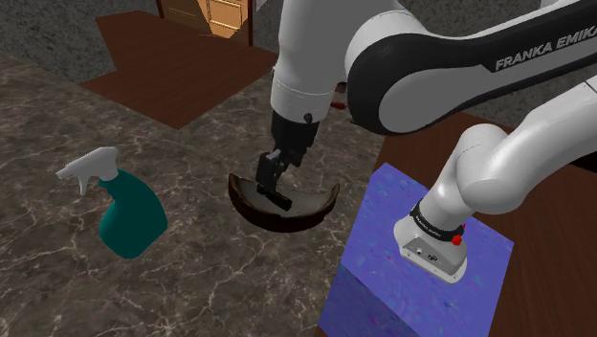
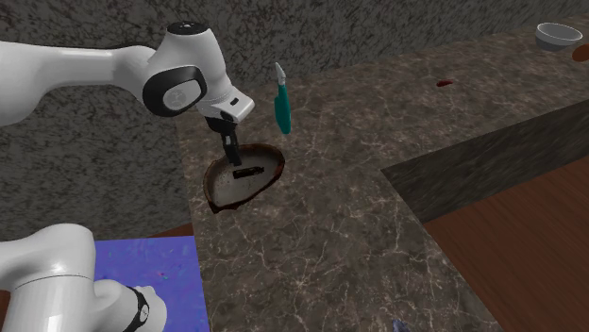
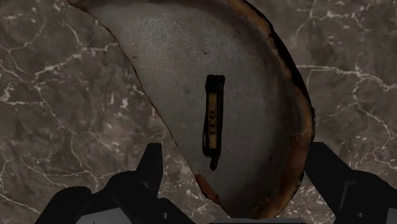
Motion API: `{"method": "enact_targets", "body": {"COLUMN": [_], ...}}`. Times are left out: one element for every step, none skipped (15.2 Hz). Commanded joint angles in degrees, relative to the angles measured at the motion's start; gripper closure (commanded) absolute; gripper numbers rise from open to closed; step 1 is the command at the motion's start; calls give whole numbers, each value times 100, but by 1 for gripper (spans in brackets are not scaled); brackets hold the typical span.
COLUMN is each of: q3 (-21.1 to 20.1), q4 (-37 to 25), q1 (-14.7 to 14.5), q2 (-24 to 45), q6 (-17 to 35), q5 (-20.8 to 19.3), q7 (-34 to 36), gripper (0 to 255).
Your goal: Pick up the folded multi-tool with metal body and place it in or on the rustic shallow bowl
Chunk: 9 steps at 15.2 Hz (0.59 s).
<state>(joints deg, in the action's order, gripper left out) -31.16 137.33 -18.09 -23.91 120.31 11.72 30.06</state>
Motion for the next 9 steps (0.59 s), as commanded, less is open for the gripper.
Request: {"method": "enact_targets", "body": {"q3": [92,127,128,128,128,128,128,128,128], "q4": [-215,-326,-326,-325,-325,-325,-325,-325,-326], "q1": [-20,-24,-24,-25,-25,-24,-24,-24,-24], "q2": [-168,-220,-219,-220,-220,-219,-219,-219,-219], "q6": [-383,-544,-544,-544,-544,-544,-544,-544,-544], "q5": [18,17,17,17,17,17,17,17,17], "q7": [-37,-44,-44,-44,-44,-44,-44,-44,-44], "gripper": [0,0,0,0,0,0,0,0,0]}}
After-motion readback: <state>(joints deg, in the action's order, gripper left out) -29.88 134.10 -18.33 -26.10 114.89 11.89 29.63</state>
